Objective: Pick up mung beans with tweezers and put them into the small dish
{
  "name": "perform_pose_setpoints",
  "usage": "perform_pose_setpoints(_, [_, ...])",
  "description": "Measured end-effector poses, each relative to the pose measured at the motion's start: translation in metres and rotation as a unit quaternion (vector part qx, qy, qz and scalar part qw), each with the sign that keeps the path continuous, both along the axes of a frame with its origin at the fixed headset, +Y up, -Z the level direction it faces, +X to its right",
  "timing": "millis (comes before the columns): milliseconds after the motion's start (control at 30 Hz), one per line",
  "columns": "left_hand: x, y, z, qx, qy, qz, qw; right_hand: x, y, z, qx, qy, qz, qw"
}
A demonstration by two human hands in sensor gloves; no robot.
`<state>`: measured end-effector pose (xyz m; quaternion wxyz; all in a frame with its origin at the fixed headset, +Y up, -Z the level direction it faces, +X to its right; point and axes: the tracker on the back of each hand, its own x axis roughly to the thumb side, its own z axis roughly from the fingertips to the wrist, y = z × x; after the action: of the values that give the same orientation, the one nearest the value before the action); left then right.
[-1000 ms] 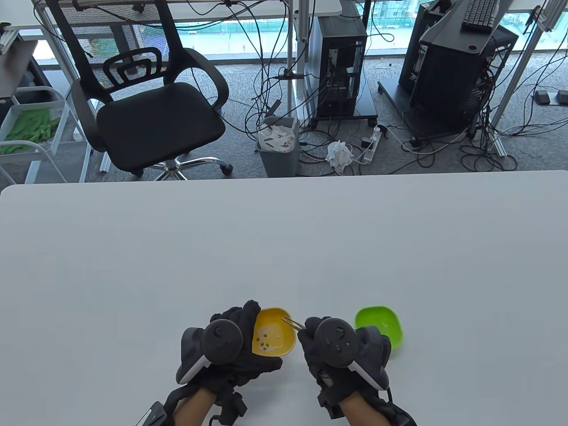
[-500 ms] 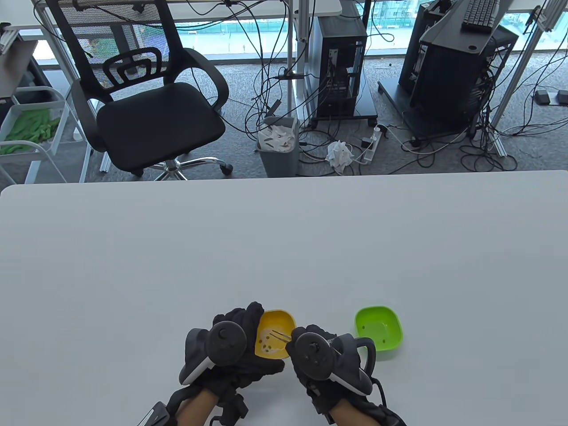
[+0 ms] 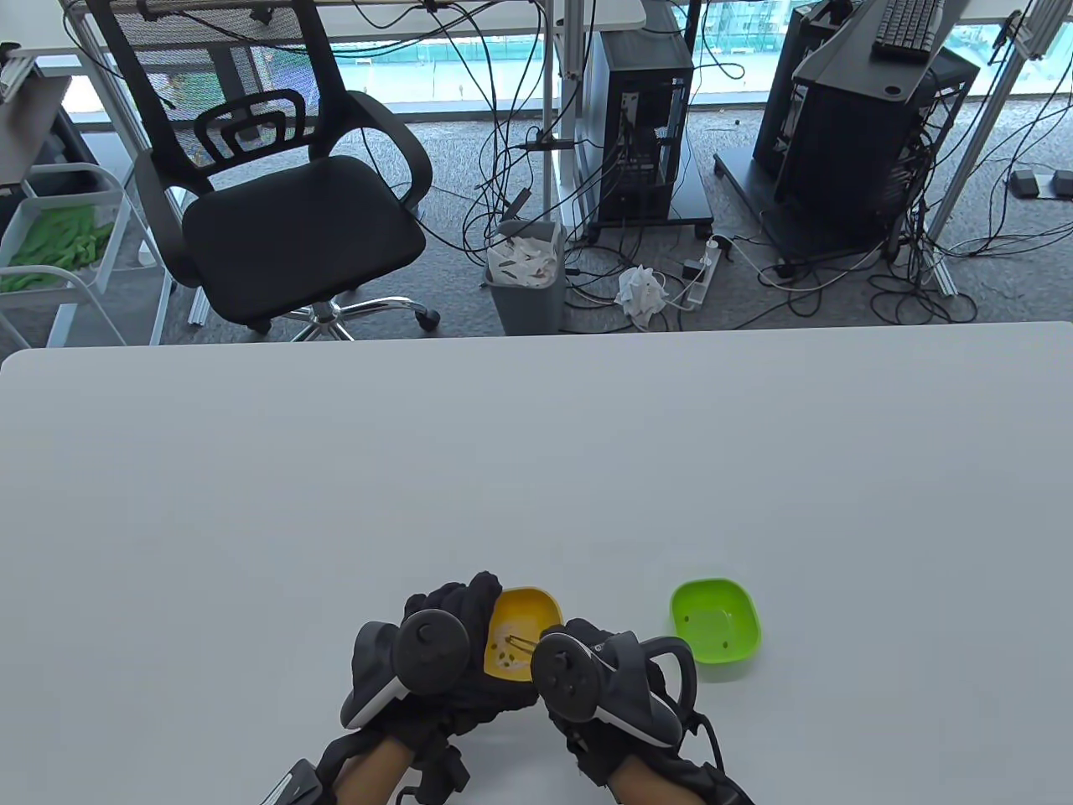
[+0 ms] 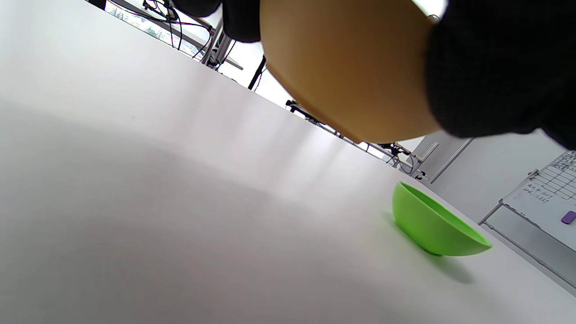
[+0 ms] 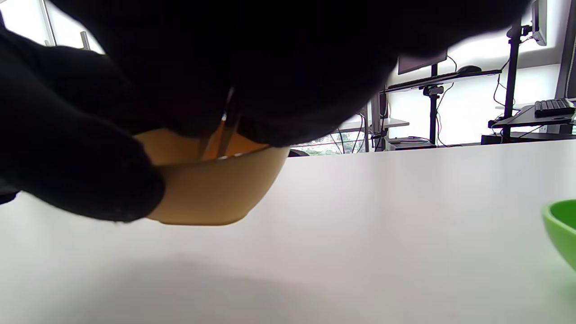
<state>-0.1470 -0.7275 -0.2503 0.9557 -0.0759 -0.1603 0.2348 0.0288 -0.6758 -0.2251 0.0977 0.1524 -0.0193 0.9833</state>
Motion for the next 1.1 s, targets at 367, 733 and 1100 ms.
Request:
perform_pose_setpoints(367, [0.003,-0.002,0.001,-0.005,-0.005,-0.006,1.000,0.000,0.000,-0.001,-0.011,-0.004,0.011,1.000])
perform_pose_setpoints(733, [-0.003,0.000,-0.001,-0.004,0.007,0.011,1.000,0.069,0.035,0.003,0.043,-0.101,-0.080,0.991])
perform_pose_setpoints(1100, [-0.003,0.002,0.000,0.002,0.001,0.014,1.000,0.183,0.001,-0.005,-0.025,-0.278,-0.095,0.956])
